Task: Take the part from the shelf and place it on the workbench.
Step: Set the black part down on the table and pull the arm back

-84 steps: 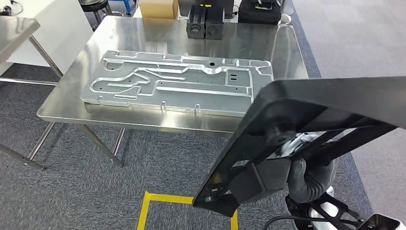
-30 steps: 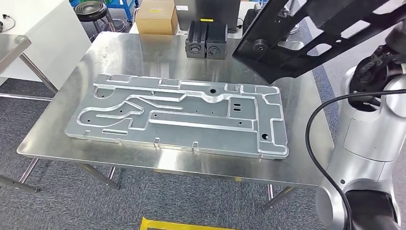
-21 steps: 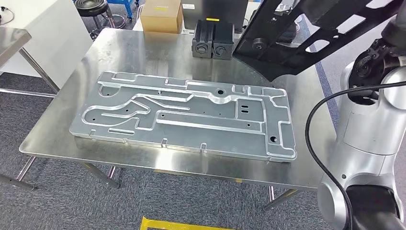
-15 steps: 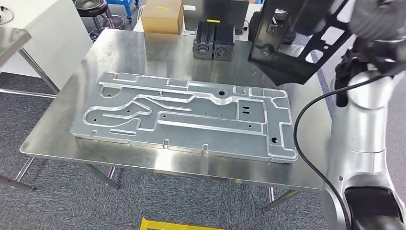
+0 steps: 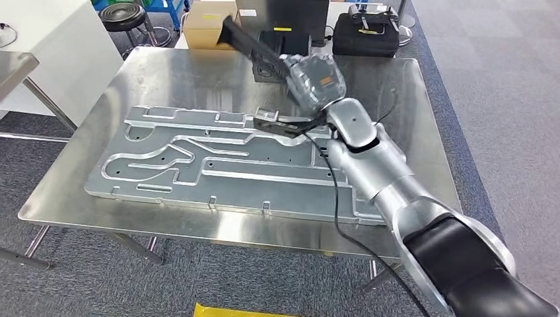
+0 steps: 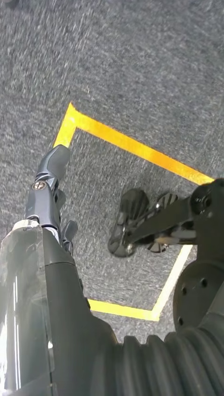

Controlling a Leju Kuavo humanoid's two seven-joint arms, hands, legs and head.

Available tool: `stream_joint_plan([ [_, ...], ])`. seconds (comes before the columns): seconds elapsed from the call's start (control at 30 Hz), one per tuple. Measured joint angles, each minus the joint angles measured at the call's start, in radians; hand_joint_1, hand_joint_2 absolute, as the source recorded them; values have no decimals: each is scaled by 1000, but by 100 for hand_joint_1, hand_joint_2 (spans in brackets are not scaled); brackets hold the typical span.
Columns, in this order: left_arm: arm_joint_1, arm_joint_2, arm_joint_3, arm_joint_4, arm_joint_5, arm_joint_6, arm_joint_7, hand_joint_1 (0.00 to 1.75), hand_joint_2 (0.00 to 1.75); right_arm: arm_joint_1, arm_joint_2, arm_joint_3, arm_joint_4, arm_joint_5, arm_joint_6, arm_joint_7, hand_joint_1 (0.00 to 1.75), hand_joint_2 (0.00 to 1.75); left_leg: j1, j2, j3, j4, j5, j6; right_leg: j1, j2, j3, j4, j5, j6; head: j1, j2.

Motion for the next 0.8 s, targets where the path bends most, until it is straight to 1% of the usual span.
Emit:
stream_joint_plan([
  [0.03, 0, 0, -4, 0, 1, -1, 0, 0, 175, -7, 17, 24, 38, 29, 10, 22, 175, 175, 0, 0, 20, -55, 39, 2, 1, -2, 2, 2, -3, 1, 0, 0],
  [0.07, 0, 0, -9, 0, 1, -1, 2, 0, 175, -16, 31, 46, 72, 55, 21, 42, 175, 175, 0, 0, 51, -130, 79, 6, 2, -3, 3, 3, -7, 2, 0, 0],
  [0.1, 0, 1, -14, 0, 1, -3, 3, 0, 175, -26, 42, 66, 102, 78, 34, 60, 175, 175, -2, 0, 81, -198, 107, 10, 5, -4, 2, 7, -10, 5, 0, 0],
  [0.13, -1, 1, -18, 0, 2, -4, 6, 0, 175, -33, 51, 82, 126, 101, 44, 74, 175, 175, -3, 0, 103, -244, 123, 14, 7, -5, 2, 9, -13, 8, 0, 0],
  [0.17, -2, 1, -21, 0, 3, -5, 8, 0, 175, -38, 57, 96, 148, 129, 54, 86, 175, 175, -5, -1, 113, -267, 126, 17, 9, -6, 1, 10, -15, 11, 0, 0],
  [0.23, -3, 1, -28, 0, 8, -9, 13, 0, 175, -40, 66, 121, 183, 191, 71, 100, 175, 175, -4, -1, 117, -271, 124, 26, 10, -6, 1, 10, -17, 21, 0, 0],
  [0.27, -4, 0, -32, 0, 11, -12, 14, 0, 175, -40, 72, 133, 198, 222, 80, 101, 175, 175, -3, -1, 118, -273, 125, 31, 10, -6, 0, 15, -23, 26, 0, 0],
  [0.3, -6, 0, -36, 0, 14, -17, 14, 0, 175, -41, 80, 146, 211, 251, 89, 99, 175, 175, 0, 0, 121, -276, 125, 36, 9, -6, -7, 33, -36, 32, 0, 0],
  [0.33, -9, 0, -39, 0, 17, -23, 14, 0, 175, -41, 89, 158, 224, 278, 101, 95, 175, 175, 1, 1, 123, -279, 126, 41, 9, -6, -24, 70, -59, 38, 0, 0],
  [0.37, -12, 0, -41, 0, 18, -29, 13, 0, 175, -40, 100, 172, 235, 301, 113, 89, 175, 175, 2, 2, 124, -279, 125, 44, 7, -6, -51, 127, -89, 42, 0, 0],
  [0.4, -15, 0, -43, 0, 19, -36, 11, 0, 175, -35, 112, 189, 247, 320, 129, 82, 175, 175, 2, 3, 124, -279, 124, 47, 5, -6, -86, 198, -120, 45, 0, 0],
  [0.43, -17, -1, -45, 0, 18, -42, 7, 0, 175, -26, 125, 208, 258, 334, 145, 73, 175, 175, 2, 3, 125, -279, 123, 48, 3, -6, -119, 261, -140, 46, 0, 0],
  [0.47, -19, -1, -47, 0, 17, -47, 4, 0, 175, -15, 138, 229, 267, 342, 159, 65, 175, 175, 2, 3, 127, -279, 122, 49, 2, -6, -139, 297, -144, 47, 0, 0],
  [0.5, -21, -2, -51, 0, 15, -51, 0, 0, 175, -4, 152, 249, 274, 347, 168, 59, 175, 175, 2, 3, 129, -278, 120, 48, 0, -6, -140, 292, -127, 47, 0, 0],
  [0.53, -22, -4, -55, 0, 12, -53, -2, 0, 175, 4, 163, 268, 279, 349, 173, 54, 175, 175, 2, 2, 132, -277, 118, 46, -1, -7, -119, 245, -94, 44, 0, 0],
  [0.57, -24, -6, -59, 0, 10, -55, -3, 0, 175, 10, 174, 284, 283, 349, 174, 50, 175, 175, 1, 2, 135, -275, 115, 44, 0, -7, -85, 172, -54, 40, 0, 0],
  [0.6, -26, -8, -64, 0, 8, -56, -4, 0, 175, 13, 182, 298, 288, 350, 173, 44, 175, 175, 0, 2, 137, -273, 111, 40, 2, -7, -51, 101, -26, 35, 0, 0],
  [0.63, -29, -10, -67, 0, 8, -57, -5, 0, 175, 18, 190, 312, 292, 350, 170, 37, 175, 175, -1, 1, 139, -272, 108, 35, 4, -7, -26, 49, -9, 30, 0, 0],
  [0.67, -31, -12, -69, 0, 9, -57, -6, 0, 175, 25, 196, 324, 297, 350, 165, 30, 175, 175, -2, 1, 140, -271, 106, 31, 7, -6, -13, 21, -4, 25, 0, 0],
  [0.7, -31, -14, -70, 0, 12, -57, -7, 0, 175, 34, 201, 335, 301, 350, 158, 23, 175, 175, -2, 2, 141, -272, 106, 25, 9, -5, -10, 15, -7, 21, 0, 0],
  [0.77, -30, -16, -70, 0, 21, -57, -13, 0, 175, 52, 210, 350, 307, 349, 132, 8, 175, 175, -1, 3, 146, -274, 102, 14, 7, -4, -4, 7, -3, 10, 0, 0],
  [0.8, -29, -18, -70, 0, 25, -58, -17, 0, 175, 60, 215, 355, 310, 348, 116, 0, 175, 175, -1, 4, 144, -262, 91, 8, 4, -4, 1, 1, -1, 4, 0, 0],
])
